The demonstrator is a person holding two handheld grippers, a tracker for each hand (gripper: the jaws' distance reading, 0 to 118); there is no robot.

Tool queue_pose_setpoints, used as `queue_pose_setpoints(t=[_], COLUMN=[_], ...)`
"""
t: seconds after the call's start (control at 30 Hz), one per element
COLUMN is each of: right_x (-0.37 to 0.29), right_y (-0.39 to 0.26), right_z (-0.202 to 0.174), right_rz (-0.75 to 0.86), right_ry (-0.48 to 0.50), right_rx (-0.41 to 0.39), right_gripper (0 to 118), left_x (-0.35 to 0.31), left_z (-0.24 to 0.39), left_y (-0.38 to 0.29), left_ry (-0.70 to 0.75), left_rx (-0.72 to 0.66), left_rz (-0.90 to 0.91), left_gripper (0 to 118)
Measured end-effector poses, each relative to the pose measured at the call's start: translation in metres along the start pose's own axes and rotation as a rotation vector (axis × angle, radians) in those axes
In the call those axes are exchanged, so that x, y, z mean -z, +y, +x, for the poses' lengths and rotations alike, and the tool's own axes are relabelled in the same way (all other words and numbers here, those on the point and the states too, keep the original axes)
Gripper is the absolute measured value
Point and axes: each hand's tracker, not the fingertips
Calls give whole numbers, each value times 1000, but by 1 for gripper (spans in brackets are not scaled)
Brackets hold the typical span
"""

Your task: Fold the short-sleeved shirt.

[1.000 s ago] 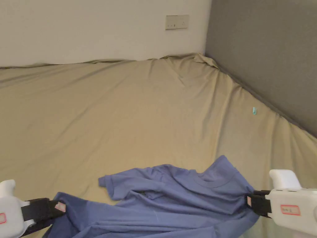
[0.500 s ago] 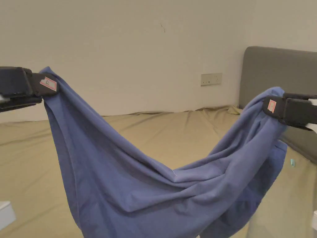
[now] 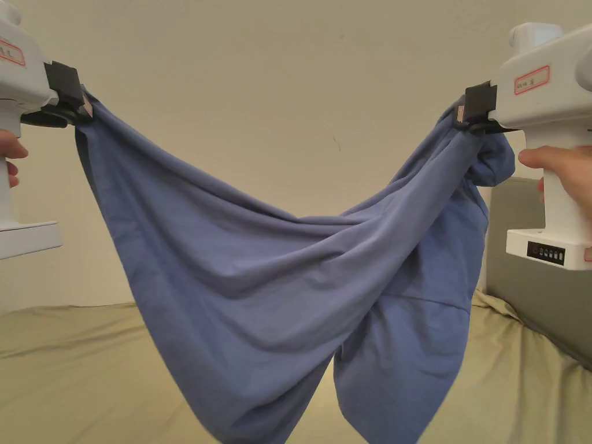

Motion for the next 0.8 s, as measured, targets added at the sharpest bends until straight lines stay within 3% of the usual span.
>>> queue_pose_setpoints(t=[0.1, 0.2, 0.33, 0.43, 0.57, 0.7, 0.8], right_x=[46, 87, 136, 162, 174, 164, 145], right_y=[-9, -47, -137, -220, -324, -386, -406], right_z=[-3, -4, 1, 4, 14, 21, 24], right_rz=[-28, -94, -213, -312, -455, -558, -577], right_ry=[-35, -61, -58, -59, -75, -82, -78], right_rx=[14, 16, 6, 21, 123, 149, 139], right_gripper=[10, 10, 10, 10, 10, 10, 10], left_x=[43, 86, 139, 165, 184, 177, 162], left_z=[-18, -36, -59, -72, -95, -115, -110], left_y=[-18, -62, -161, -239, -322, -365, -377], left_ry=[18, 100, 221, 214, 191, 134, 178], left_rx=[-44, -30, 60, 93, -129, -319, -131], left_rz=[-4, -136, -248, -337, -476, -556, -594], left_gripper=[0, 0, 0, 0, 0, 0, 0])
